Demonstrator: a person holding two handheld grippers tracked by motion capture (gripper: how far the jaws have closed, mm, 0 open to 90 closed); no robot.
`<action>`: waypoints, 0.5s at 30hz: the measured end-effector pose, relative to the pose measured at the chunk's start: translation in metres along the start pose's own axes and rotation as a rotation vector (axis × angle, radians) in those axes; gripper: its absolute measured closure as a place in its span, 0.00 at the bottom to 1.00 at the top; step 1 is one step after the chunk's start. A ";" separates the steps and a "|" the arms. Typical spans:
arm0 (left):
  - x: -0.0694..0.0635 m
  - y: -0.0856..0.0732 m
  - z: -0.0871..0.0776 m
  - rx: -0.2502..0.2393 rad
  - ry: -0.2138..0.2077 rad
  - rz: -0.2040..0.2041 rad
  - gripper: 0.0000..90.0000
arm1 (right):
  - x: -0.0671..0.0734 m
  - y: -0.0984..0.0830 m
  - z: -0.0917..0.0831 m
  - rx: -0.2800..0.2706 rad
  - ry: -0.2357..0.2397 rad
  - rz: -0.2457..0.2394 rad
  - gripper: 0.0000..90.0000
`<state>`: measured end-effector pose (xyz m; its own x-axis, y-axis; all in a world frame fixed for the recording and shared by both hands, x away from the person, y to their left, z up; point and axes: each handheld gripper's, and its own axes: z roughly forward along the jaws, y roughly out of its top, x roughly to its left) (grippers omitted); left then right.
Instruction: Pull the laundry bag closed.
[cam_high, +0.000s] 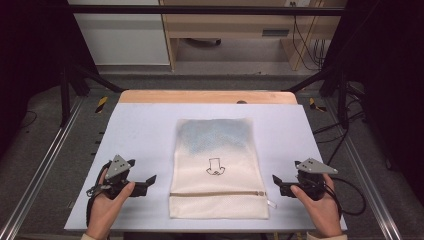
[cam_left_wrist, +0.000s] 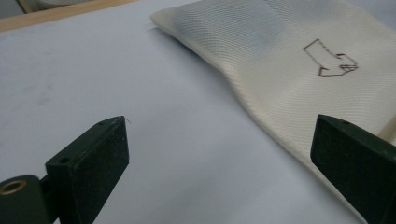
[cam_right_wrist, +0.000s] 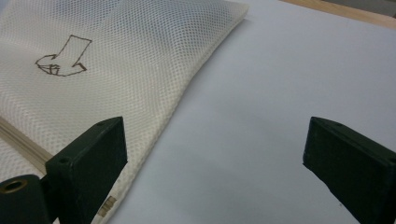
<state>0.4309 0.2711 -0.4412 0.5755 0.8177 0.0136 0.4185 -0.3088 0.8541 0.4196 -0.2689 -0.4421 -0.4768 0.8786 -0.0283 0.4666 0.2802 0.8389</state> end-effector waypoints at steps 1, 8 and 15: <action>0.004 -0.001 -0.001 -0.010 0.016 0.001 0.05 | -0.002 -0.001 0.000 0.000 -0.003 0.003 0.08; 0.034 -0.012 -0.002 -0.018 0.118 0.033 0.05 | -0.017 -0.012 -0.004 -0.002 -0.068 0.008 0.13; 0.045 -0.016 0.004 -0.025 0.133 0.041 0.05 | -0.024 -0.023 -0.002 0.039 -0.097 0.043 0.10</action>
<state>0.4526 0.3109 -0.4559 0.4929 0.8623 0.1156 0.3781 -0.3320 0.8642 0.4186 -0.2978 -0.4596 -0.3823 0.9229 -0.0462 0.5148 0.2543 0.8187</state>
